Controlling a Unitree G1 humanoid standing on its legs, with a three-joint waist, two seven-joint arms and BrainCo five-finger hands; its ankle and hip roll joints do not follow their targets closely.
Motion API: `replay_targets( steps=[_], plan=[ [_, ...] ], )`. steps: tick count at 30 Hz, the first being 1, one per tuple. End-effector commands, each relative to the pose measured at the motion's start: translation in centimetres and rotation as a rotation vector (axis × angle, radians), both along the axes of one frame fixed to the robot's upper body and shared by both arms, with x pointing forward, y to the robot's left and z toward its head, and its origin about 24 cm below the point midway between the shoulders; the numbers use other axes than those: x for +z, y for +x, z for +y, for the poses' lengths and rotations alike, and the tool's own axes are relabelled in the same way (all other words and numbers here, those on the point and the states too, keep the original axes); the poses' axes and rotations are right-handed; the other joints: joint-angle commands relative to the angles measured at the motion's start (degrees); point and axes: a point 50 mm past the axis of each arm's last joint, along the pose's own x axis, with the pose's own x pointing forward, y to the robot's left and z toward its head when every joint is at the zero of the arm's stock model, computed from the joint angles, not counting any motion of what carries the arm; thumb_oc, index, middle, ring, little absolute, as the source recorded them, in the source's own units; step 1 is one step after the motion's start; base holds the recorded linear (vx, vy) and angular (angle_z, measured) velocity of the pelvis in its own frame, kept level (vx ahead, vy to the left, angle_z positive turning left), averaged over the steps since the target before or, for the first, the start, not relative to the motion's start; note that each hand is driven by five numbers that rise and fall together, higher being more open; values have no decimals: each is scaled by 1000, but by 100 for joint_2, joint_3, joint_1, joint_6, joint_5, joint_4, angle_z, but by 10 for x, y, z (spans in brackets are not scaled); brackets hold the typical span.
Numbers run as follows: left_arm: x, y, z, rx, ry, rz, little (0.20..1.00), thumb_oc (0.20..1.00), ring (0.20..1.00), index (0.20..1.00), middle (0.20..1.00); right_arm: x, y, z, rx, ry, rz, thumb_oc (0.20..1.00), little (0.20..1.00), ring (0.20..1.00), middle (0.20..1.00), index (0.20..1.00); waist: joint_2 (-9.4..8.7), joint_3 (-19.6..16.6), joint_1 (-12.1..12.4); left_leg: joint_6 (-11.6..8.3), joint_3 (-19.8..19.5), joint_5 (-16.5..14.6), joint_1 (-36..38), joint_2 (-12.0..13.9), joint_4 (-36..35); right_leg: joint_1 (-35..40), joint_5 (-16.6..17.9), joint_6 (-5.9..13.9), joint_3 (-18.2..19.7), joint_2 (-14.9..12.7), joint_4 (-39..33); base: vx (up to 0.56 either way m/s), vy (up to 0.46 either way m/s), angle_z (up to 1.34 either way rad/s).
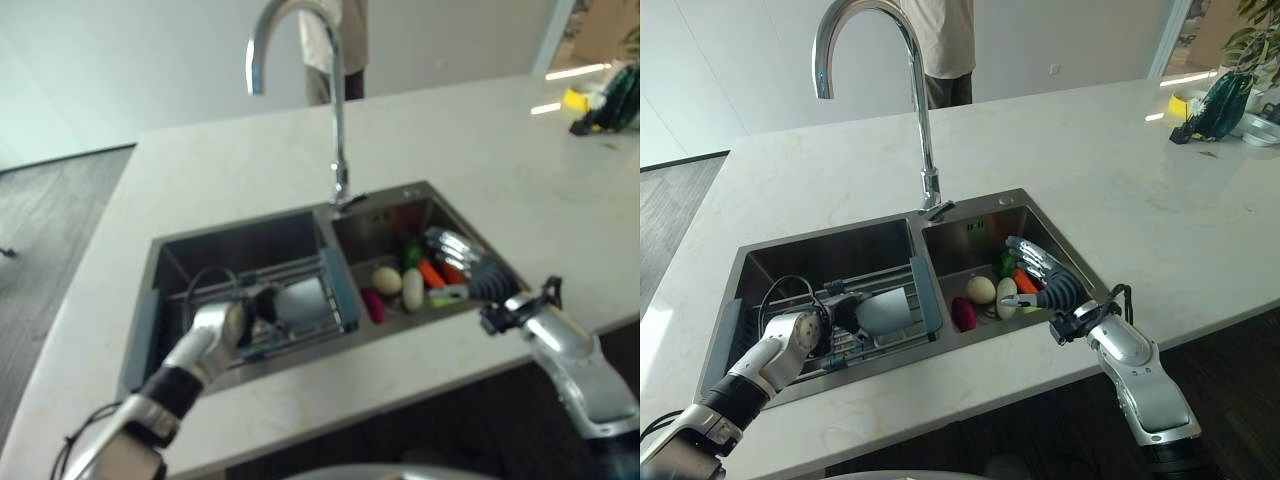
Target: Place the dishes in the dishwasher.
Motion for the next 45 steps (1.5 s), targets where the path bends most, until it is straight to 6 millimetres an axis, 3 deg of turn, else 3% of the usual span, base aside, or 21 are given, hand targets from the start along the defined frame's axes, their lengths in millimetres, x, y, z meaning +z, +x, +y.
replay_targets(
  steps=[1, 2, 3, 4, 5, 14, 23, 33, 39, 45],
  plan=[
    [-6, 1, 5, 13, 34, -8, 1000, 1000, 1000, 1000, 1000, 39, 4, 9, 67, -9, -181, 1000, 1000, 1000, 1000, 1000, 47, 35, -60, 56, -282, -662, -138, 184, 403, -64, -273, 431, -321, -246, 301, 0, 0, 0],
    [-7, 2, 4, 9, 24, -16, 1000, 1000, 1000, 1000, 1000, 39, 4, 9, 70, -10, -181, 1000, 1000, 1000, 1000, 1000, 46, 34, -71, 54, -268, -662, -135, 189, 403, -68, -272, 432, -309, -244, 301, 0, 0, 0],
    [-8, 2, 1, 2, 12, -23, 630, 630, 630, 630, 630, 38, 3, 9, 72, -12, -181, 1000, 1000, 1000, 1000, 1000, 43, 37, -87, 57, -250, -663, -131, 192, 403, -71, -272, 431, -297, -239, 301, 0, 0, 0],
    [-8, 2, 1, -1, 10, -25, 354, 354, 354, 354, 354, 38, 3, 9, 72, -13, -181, 1000, 1000, 1000, 1000, 1000, 43, 37, -90, 57, -243, -663, -129, 194, 403, -72, -271, 431, -293, -238, 301, 0, 0, 0],
    [-9, 2, 1, -5, 7, -28, 200, 200, 200, 200, 200, 38, 3, 9, 72, -12, -181, 1000, 1000, 1000, 1000, 1000, 42, 37, -94, 57, -234, -664, -126, 196, 403, -74, -268, 431, -289, -236, 301, 0, 0, 0],
    [-16, -2, -6, -45, -36, -43, 200, 200, 200, 200, 200, 36, 2, 9, 74, -8, -172, 1000, 1000, 1000, 1000, 1000, 39, 34, -149, 69, -170, -683, -87, 202, 403, -86, -252, 434, -230, -219, 301, 4, -6, -8],
    [15, 1, -5, -96, -113, -205, 200, 200, 200, 200, 200, 32, -1, 7, 48, -6, -170, 1000, 1000, 1000, 1000, 1000, 37, 74, -56, 66, -191, -688, -83, 184, 403, -69, -230, 436, -262, -255, 301, 0, 0, 0],
    [61, -12, 47, 128, -308, -481, 200, 200, 200, 200, 200, 30, -7, -5, -28, -11, -169, 1000, 1000, 1000, 1000, 1000, 63, 117, 173, 33, -309, -660, -107, 161, 403, -20, -235, 402, -365, -313, 301, 0, 0, 0],
    [92, -18, 63, 255, -515, -692, 200, 200, 200, 200, 200, 32, -6, -8, -57, -14, -173, 1000, 1000, 1000, 1000, 1000, 33, 104, 317, 9, -442, -646, -162, 111, 403, 2, -262, 379, -442, -361, 301, 8, 17, 4],
    [111, -29, 56, 281, -797, -805, 200, 200, 200, 200, 200, 30, -10, -10, -83, 3, -177, 1000, 1000, 1000, 1000, 1000, -24, 75, 436, -12, -566, -643, -234, 73, 403, 21, -314, 347, -521, -386, 301, 15, -29, 12]
  ],
)
